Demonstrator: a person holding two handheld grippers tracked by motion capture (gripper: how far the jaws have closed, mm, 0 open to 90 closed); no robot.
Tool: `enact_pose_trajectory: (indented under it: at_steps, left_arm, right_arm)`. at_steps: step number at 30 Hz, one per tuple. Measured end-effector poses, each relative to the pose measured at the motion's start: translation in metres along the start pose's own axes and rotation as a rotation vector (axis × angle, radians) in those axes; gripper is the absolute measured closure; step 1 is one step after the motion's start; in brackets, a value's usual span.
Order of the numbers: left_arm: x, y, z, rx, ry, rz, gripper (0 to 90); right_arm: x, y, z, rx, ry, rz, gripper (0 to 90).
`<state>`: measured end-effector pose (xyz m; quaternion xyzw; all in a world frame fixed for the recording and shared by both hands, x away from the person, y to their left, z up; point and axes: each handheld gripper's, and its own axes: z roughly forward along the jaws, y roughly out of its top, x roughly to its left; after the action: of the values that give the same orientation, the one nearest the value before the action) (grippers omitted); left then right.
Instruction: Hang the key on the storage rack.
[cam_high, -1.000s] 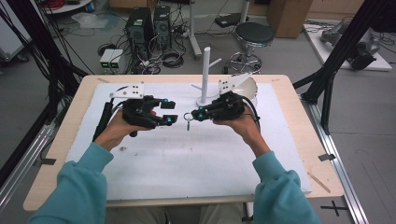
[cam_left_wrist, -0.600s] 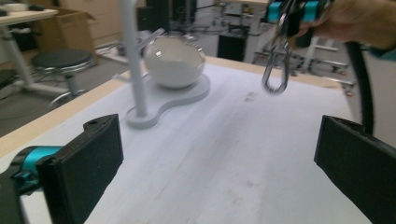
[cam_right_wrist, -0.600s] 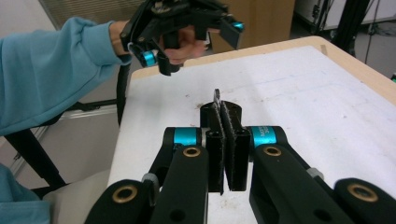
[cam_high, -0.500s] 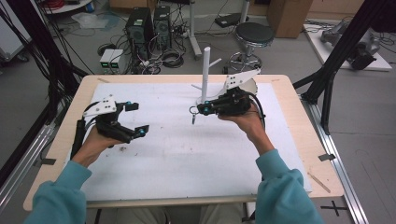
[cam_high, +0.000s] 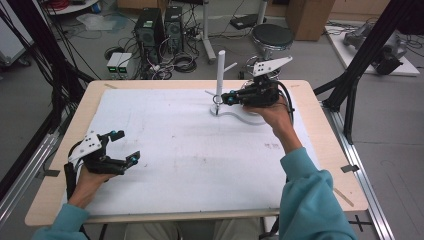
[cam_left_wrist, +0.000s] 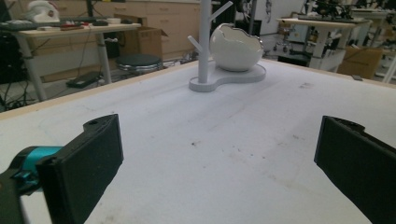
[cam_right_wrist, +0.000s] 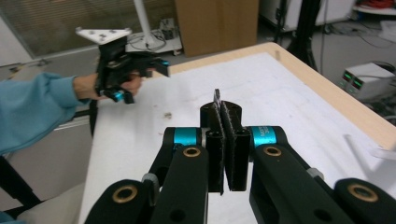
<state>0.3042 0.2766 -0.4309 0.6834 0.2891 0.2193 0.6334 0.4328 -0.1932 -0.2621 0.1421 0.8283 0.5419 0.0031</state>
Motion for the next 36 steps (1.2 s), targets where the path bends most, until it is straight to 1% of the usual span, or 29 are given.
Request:
enact_pose_trajectory:
  at_steps: [1, 3, 4, 6, 10, 11, 12, 13, 15, 16, 17, 18, 19, 20, 24, 25, 28, 29, 31, 33, 35, 36]
  left_arm:
    - [-0.001, -0.002, -0.002, -0.008, 0.009, -0.005, 1.7]
    - [-0.002, -0.007, -0.007, -0.025, 0.019, -0.013, 1.7]
    - [-0.003, -0.009, -0.009, -0.033, 0.027, -0.018, 1.7]
    - [-0.003, -0.012, -0.012, -0.047, 0.045, -0.012, 1.7]
    - [-0.003, -0.018, -0.016, -0.048, 0.06, -0.016, 1.7]
    - [-0.003, -0.019, -0.016, -0.053, 0.064, -0.018, 1.7]
    - [-0.003, -0.02, -0.017, -0.06, 0.067, -0.021, 1.7]
    - [-0.003, -0.022, -0.018, -0.064, 0.07, -0.02, 1.7]
    - [-0.003, -0.025, -0.018, -0.062, 0.073, -0.032, 1.7]
    - [-0.003, -0.028, -0.018, -0.06, 0.079, -0.033, 1.7]
    - [-0.003, -0.029, -0.017, -0.054, 0.083, -0.032, 1.7]
    - [-0.004, -0.029, -0.017, -0.06, 0.094, -0.025, 1.7]
    - [-0.004, -0.029, -0.017, -0.063, 0.095, -0.017, 1.7]
    - [-0.004, -0.029, -0.017, -0.059, 0.096, -0.015, 1.7]
    - [-0.003, -0.029, -0.016, -0.057, 0.107, -0.027, 1.7]
    - [-0.003, -0.029, -0.016, -0.056, 0.115, -0.029, 1.7]
    - [-0.004, -0.029, -0.016, -0.051, 0.133, -0.033, 1.7]
    - [-0.004, -0.029, -0.016, -0.049, 0.142, -0.025, 1.7]
    - [-0.006, -0.03, -0.016, -0.056, 0.154, -0.019, 1.7]
    - [-0.007, -0.03, -0.017, -0.059, 0.166, -0.008, 1.7]
    - [-0.008, -0.03, -0.017, -0.062, 0.178, -0.004, 1.7]
    - [-0.009, -0.03, -0.017, -0.063, 0.184, 0.004, 1.7]
  right_arm:
    - [-0.002, 0.001, -0.001, 0.006, -0.011, 0.007, 89.1]
    - [-0.008, 0.003, -0.003, 0.021, -0.027, -0.001, 89.1]
    - [-0.01, 0.004, -0.004, 0.023, -0.033, 0.011, 89.0]
    - [-0.015, 0.006, -0.006, 0.023, -0.044, 0.016, 89.1]
    - [-0.022, 0.011, -0.006, 0.038, -0.061, 0.019, 89.0]
    - [-0.023, 0.012, -0.005, 0.032, -0.066, 0.014, 89.0]
    - [-0.024, 0.013, -0.005, 0.032, -0.065, 0.024, 89.0]
    - [-0.026, 0.014, -0.005, 0.032, -0.068, 0.017, 89.0]
    - [-0.027, 0.014, -0.004, 0.032, -0.073, 0.024, 89.0]
    - [-0.029, 0.014, -0.003, 0.028, -0.076, 0.019, 89.0]
    - [-0.03, 0.014, -0.003, 0.029, -0.077, 0.024, 89.0]
    - [-0.03, 0.013, -0.003, 0.036, -0.081, 0.038, 89.0]
    - [-0.032, 0.013, -0.002, 0.033, -0.083, 0.029, 89.0]
    - [-0.033, 0.012, -0.002, 0.036, -0.084, 0.032, 89.0]
    - [-0.037, 0.011, 0.0, 0.037, -0.095, 0.045, 89.0]
    - [-0.038, 0.01, 0.0, 0.042, -0.095, 0.056, 89.0]
    - [-0.043, 0.008, 0.004, 0.048, -0.101, 0.065, 89.0]
    - [-0.044, 0.007, 0.005, 0.047, -0.102, 0.074, 89.0]
    - [-0.046, 0.007, 0.007, 0.044, -0.112, 0.074, 89.0]
    - [-0.047, 0.006, 0.008, 0.047, -0.113, 0.083, 88.9]
    - [-0.049, 0.005, 0.01, 0.058, -0.123, 0.089, 89.0]
    - [-0.051, 0.004, 0.01, 0.062, -0.127, 0.091, 89.0]
